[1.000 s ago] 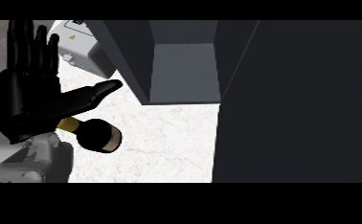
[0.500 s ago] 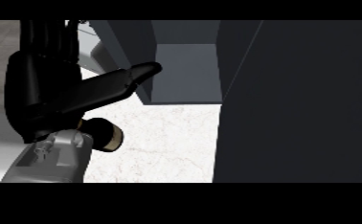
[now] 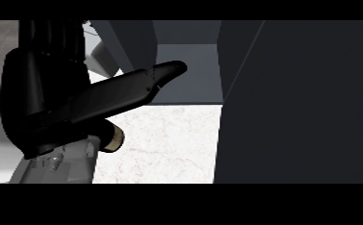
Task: Pick up the wine, place it into the cabinet and close the cabinet
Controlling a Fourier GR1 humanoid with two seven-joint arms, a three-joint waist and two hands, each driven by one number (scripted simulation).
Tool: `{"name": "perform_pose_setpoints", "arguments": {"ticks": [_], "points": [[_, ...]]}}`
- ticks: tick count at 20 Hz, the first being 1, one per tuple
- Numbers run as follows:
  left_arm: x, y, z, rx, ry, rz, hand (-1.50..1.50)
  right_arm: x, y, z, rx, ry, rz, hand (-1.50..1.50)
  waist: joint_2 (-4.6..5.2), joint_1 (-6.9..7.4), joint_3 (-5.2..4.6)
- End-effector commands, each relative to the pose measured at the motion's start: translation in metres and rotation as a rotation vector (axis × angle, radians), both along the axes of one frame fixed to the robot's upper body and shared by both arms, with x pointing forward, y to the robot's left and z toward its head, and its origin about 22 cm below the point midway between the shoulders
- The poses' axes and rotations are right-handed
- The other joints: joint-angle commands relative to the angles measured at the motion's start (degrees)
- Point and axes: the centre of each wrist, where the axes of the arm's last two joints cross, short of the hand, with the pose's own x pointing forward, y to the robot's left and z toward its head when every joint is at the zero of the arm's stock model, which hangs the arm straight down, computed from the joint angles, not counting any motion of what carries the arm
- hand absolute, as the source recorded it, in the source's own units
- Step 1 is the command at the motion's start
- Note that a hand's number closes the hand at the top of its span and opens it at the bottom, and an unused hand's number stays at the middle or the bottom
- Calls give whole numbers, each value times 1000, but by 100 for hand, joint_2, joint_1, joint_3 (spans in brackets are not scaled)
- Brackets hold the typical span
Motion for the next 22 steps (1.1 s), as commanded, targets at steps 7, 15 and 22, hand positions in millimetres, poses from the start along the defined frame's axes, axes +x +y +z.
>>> {"name": "perform_pose_setpoints", "arguments": {"ticks": [7,15,22], "points": [[-19,-5,20,-33,25,71,-150,-38,-11,38,13,-65,0,-150,-18,30,0],[-30,14,17,-22,51,139,-150,-35,-11,34,-9,-33,-14,-150,-3,38,-4],[-40,33,15,3,52,208,-150,-45,-12,43,22,-62,-9,-150,-7,38,-7]]}}
